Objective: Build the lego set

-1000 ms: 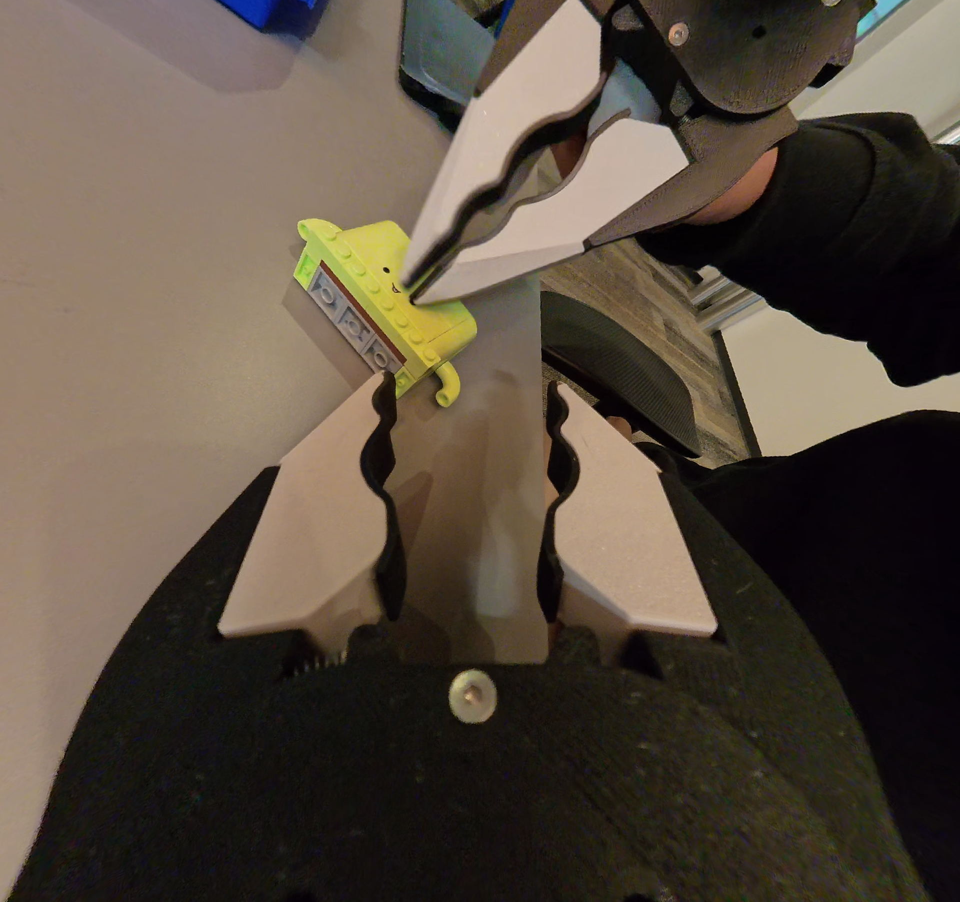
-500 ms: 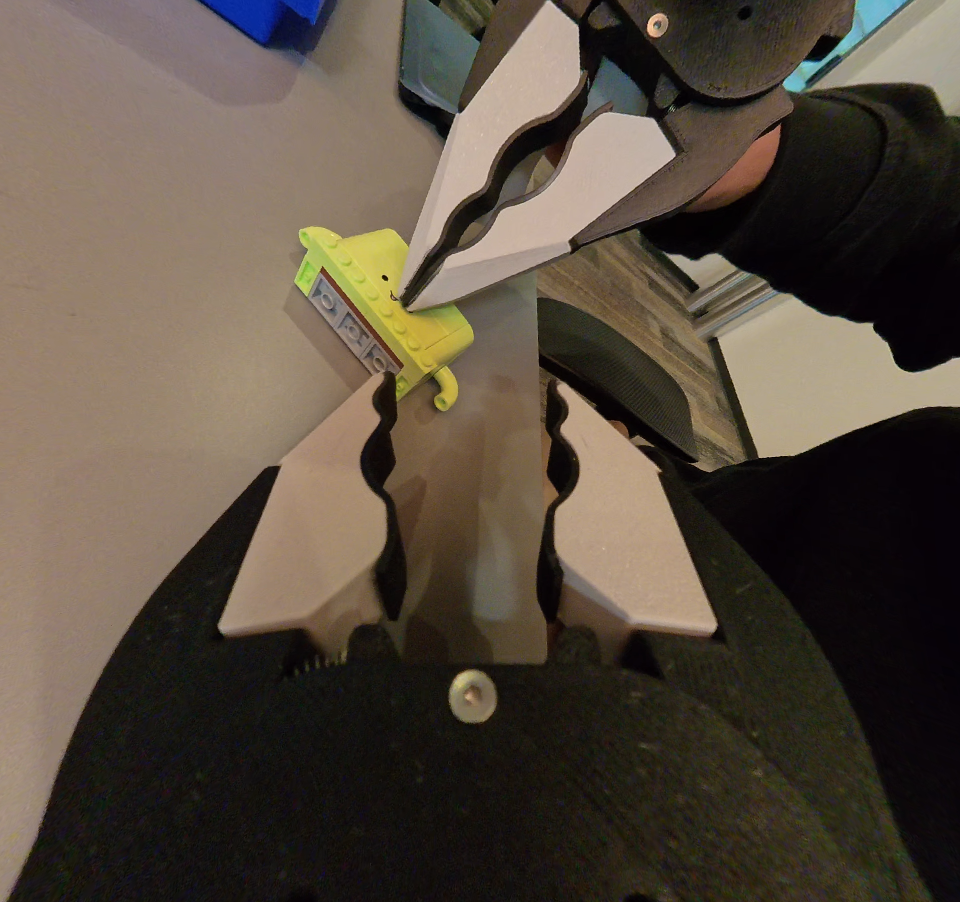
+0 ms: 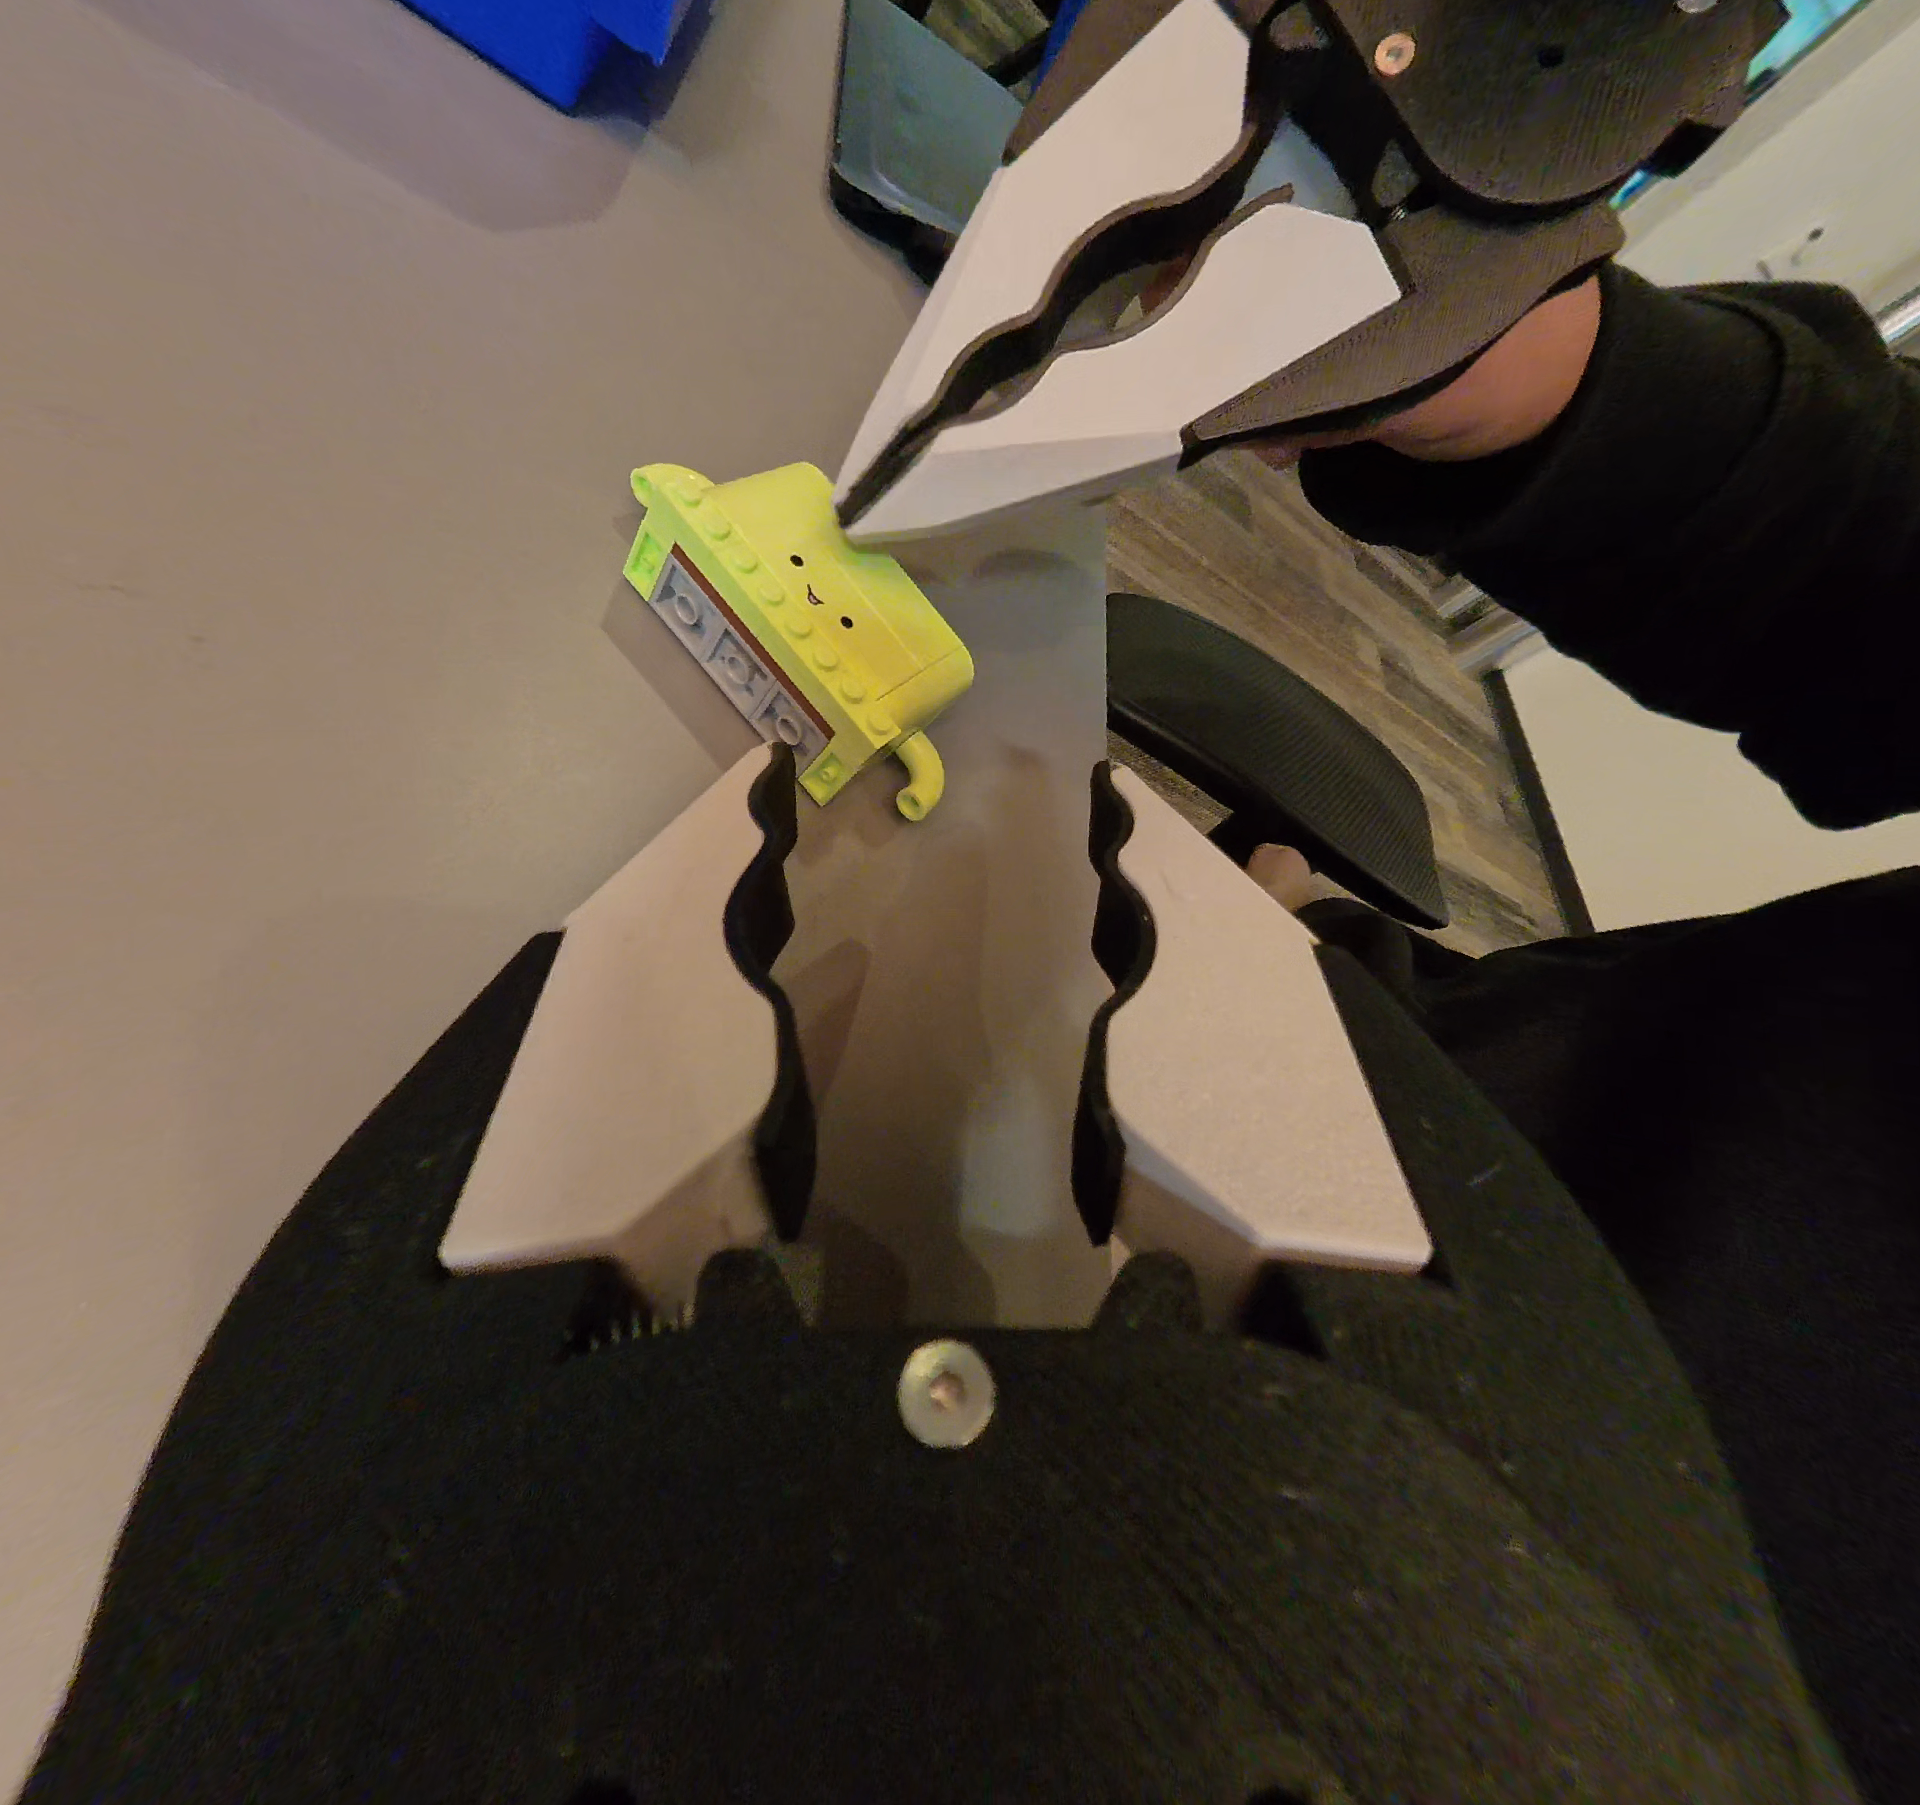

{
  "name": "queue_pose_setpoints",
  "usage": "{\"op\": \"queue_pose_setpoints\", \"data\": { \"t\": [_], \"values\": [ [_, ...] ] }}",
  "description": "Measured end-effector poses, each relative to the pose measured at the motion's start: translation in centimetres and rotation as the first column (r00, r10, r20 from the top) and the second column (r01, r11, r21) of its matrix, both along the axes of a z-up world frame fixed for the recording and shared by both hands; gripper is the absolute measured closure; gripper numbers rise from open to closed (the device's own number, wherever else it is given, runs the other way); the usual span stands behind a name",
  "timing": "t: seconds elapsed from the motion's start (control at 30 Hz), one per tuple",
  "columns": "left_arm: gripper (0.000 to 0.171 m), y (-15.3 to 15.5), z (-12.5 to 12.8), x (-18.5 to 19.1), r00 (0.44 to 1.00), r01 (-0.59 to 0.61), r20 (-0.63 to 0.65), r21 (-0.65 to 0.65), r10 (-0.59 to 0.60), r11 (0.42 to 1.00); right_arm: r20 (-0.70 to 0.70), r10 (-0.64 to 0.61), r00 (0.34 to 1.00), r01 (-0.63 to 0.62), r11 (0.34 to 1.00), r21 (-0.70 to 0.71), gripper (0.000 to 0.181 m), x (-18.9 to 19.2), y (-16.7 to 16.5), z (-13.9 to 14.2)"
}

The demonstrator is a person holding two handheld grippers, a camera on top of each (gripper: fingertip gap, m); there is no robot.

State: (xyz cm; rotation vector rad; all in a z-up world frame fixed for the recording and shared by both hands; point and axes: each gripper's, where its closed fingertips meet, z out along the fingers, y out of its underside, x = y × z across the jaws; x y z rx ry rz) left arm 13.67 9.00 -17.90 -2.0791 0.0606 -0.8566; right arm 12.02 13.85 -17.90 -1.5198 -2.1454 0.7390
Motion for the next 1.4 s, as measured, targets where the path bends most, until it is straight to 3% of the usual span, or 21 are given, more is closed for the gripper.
{"op": "queue_pose_setpoints", "data": {
  "t": [0.4,0.63,0.67,0.7,0.77,0.9,0.97,1.07,1.13,1.23,1.33,1.4],
  "values": [
    [0.117,0.0,0.2,-0.1,0.999,-0.017,-0.03,0.022,0.017,1.0,-0.01,-0.08,0.997,0.078,0.985,-0.152,0.181,0.2,-1.0,-0.7],
    [0.116,0.1,0.4,-0.2,0.994,-0.039,-0.099,0.062,0.045,0.997,-0.13,-0.024,0.991,0.02,0.999,-0.031,0.18,0.1,-0.9,-0.4],
    [0.116,0.3,0.8,-0.5,0.986,-0.07,-0.144,0.104,0.084,0.992,-0.182,-0.034,0.983,0.034,0.999,-0.007,0.16,0.0,-0.5,0.2],
    [0.116,0.5,1.1,-0.9,0.971,-0.105,-0.2,0.141,0.132,0.984,-0.226,-0.045,0.973,0.046,0.999,0.003,0.141,0.0,-0.1,0.9],
    [0.11,1.0,1.4,-1.3,0.926,-0.177,-0.301,0.191,0.229,0.966,-0.267,-0.064,0.961,0.074,0.997,0.028,0.132,0.7,0.8,1.7],
    [0.09,2.4,1.0,-0.9,0.851,-0.275,-0.404,0.203,0.337,0.94,-0.322,-0.081,0.943,0.107,0.992,0.067,0.132,2.7,1.6,2.2],
    [0.089,2.7,0.4,-0.1,0.822,-0.258,-0.474,0.185,0.316,0.948,-0.354,-0.083,0.931,0.107,0.993,0.048,0.134,3.5,1.3,2.5],
    [0.09,3.1,-0.7,-0.2,0.725,-0.259,-0.615,0.173,0.309,0.95,-0.42,-0.095,0.903,0.115,0.993,0.023,0.136,4.5,0.9,3.2],
    [0.089,3.2,-1.6,-0.6,0.69,-0.282,-0.661,0.131,0.296,0.95,-0.467,-0.098,0.879,0.128,0.991,0.033,0.138,5.1,0.9,3.6],
    [0.09,3.3,-2.8,-1.1,0.696,-0.316,-0.667,0.048,0.266,0.947,-0.519,-0.078,0.851,0.133,0.989,0.069,0.14,5.4,0.8,4.0],
    [0.093,3.3,-3.6,-0.9,0.745,-0.3,-0.631,-0.024,0.219,0.954,-0.528,-0.058,0.847,0.134,0.985,0.106,0.138,5.4,1.0,3.9],
    [0.118,3.2,-3.8,-0.4,0.781,-0.269,-0.597,-0.054,0.184,0.962,-0.532,-0.048,0.845,0.138,0.982,0.131,0.136,5.3,1.3,3.9]
  ]
}}
